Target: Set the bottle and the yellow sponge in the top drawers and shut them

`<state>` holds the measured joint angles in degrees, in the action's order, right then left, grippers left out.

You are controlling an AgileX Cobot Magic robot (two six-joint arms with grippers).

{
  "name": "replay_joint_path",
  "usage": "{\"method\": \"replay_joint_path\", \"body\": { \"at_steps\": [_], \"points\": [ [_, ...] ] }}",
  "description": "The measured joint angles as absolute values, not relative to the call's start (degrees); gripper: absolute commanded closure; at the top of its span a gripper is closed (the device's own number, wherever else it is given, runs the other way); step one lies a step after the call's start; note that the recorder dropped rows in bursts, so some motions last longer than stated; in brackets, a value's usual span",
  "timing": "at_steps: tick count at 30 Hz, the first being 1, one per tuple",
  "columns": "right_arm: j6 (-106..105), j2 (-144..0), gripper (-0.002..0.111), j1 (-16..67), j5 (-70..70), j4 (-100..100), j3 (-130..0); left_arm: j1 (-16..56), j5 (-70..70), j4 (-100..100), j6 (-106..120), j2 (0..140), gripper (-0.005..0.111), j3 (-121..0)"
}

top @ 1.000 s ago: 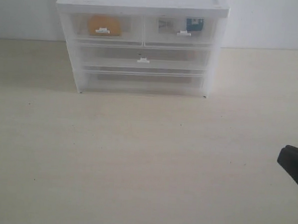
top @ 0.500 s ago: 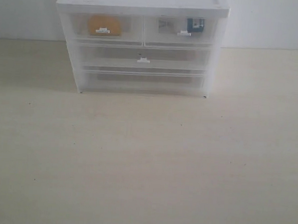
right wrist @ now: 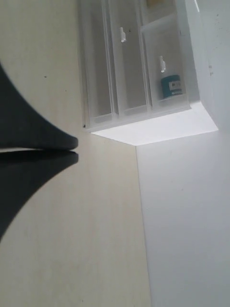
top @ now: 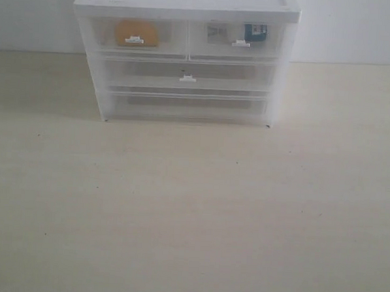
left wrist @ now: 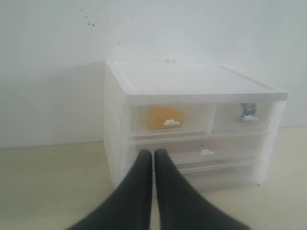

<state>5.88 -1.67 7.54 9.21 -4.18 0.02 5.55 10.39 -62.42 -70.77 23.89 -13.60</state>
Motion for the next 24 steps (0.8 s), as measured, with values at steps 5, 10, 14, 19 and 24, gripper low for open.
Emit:
{"method": "replay_joint_path", "body": {
  "at_steps": [5,10,14,19,24],
  "points": [
    [5.88,-1.67,0.108,7.54,9.33,-4.18,0.02,2.87,8.39,-62.88,-68.33,15.77,0.103,-12.19],
    [5.88,-1.67,0.108,7.54,9.33,-4.18,0.02,-4.89,4.67,-62.88,-67.47,5.80,0.103,-9.23],
    [5.88,-1.67,0.108,7.54,8.94,-4.18,0.02,-7.02,-2.05,-60.53,-64.96,1.39,0.103,-6.91],
    [5.88,-1.67,0.108,7.54,8.72,-4.18,0.02,-6.55,-1.82,-1.49,-3.23,1.39,0.103,-2.87],
    [5.88,-1.67,0.108,7.54,8.72,-4.18,0.02,-9.26,-3.07,3.42,0.47,0.28,0.103,-0.27]
  ]
}}
